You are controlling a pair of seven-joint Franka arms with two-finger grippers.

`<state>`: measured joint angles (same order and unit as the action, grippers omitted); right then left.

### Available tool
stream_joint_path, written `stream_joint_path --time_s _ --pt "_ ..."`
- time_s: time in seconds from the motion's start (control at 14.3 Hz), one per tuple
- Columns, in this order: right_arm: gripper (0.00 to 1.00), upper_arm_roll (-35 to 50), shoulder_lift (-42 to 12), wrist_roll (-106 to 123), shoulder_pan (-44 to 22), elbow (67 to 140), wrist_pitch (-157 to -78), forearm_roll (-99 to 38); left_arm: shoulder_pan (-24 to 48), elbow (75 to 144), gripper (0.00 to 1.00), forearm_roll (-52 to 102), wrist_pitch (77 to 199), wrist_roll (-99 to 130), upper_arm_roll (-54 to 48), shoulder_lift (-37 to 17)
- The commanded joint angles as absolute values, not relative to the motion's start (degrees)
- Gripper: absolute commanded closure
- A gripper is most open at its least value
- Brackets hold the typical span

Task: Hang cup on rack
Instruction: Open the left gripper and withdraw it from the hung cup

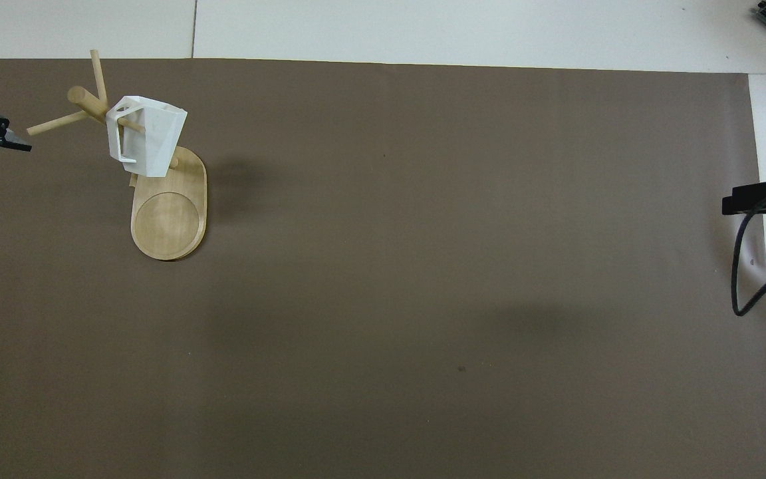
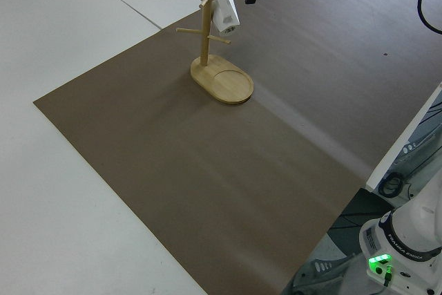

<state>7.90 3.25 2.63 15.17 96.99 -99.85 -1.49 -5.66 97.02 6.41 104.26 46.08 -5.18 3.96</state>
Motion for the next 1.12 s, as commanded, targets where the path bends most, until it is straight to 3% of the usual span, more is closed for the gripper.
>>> stream_joint_path --time_s 0.0,0.21,0.7,1.05 --pt "0.00 7.9 4.1 3.4 15.6 97.5 -99.3 -1.7 -6.1 98.7 0.00 5.3 100.3 25.9 -5.1 6.0" --pt "0.00 7.9 4.1 3.5 15.6 97.5 -99.2 -1.7 -5.6 97.5 0.00 2.1 98.1 10.8 -5.2 5.8" --pt "0.00 7.9 4.2 3.5 15.6 97.6 -98.4 -1.7 -4.7 91.8 0.00 -2.2 87.6 2.6 -6.7 5.0" --pt "0.00 7.9 4.2 3.5 15.6 97.6 -98.3 -1.7 3.2 93.6 0.00 -1.8 87.7 2.9 -1.3 6.1"
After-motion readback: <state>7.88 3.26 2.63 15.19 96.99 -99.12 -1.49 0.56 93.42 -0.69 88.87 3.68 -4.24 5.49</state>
